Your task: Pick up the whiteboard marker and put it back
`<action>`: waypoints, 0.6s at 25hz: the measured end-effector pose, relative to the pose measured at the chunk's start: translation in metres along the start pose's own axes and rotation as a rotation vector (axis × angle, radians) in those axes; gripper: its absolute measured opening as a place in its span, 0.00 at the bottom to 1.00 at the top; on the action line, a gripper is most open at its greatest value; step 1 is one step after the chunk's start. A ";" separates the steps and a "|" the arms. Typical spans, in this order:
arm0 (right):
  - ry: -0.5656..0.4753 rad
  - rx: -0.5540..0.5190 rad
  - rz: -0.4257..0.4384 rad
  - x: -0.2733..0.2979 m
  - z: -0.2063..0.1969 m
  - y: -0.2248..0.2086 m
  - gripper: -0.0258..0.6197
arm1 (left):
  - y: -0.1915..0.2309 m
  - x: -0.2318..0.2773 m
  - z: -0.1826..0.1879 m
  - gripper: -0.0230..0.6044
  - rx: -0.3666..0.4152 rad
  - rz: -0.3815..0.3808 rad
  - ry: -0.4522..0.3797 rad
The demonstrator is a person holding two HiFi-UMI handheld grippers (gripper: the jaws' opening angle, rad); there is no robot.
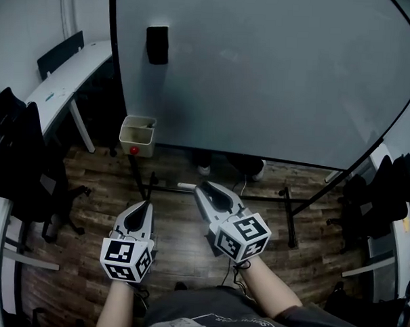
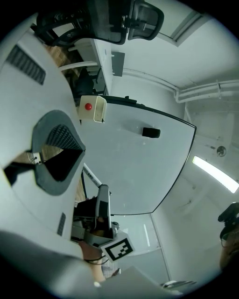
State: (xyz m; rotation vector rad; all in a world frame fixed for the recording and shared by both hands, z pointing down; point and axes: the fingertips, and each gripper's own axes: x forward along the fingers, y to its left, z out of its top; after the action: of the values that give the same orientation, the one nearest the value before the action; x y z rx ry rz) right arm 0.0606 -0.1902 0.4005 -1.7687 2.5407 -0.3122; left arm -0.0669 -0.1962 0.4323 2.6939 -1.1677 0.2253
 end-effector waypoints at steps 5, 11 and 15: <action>0.019 0.003 0.037 -0.013 -0.001 -0.008 0.18 | -0.015 0.003 0.002 0.06 -0.012 0.034 -0.001; 0.024 0.014 0.083 -0.029 -0.002 -0.012 0.18 | -0.035 -0.003 0.005 0.06 -0.023 0.080 -0.018; 0.031 0.018 0.107 -0.042 -0.005 -0.012 0.18 | -0.044 -0.014 0.002 0.06 -0.034 0.116 -0.020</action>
State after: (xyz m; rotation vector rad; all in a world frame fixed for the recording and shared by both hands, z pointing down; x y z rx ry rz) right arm 0.0858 -0.1539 0.4040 -1.6270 2.6332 -0.3594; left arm -0.0438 -0.1573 0.4221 2.6078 -1.3231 0.1947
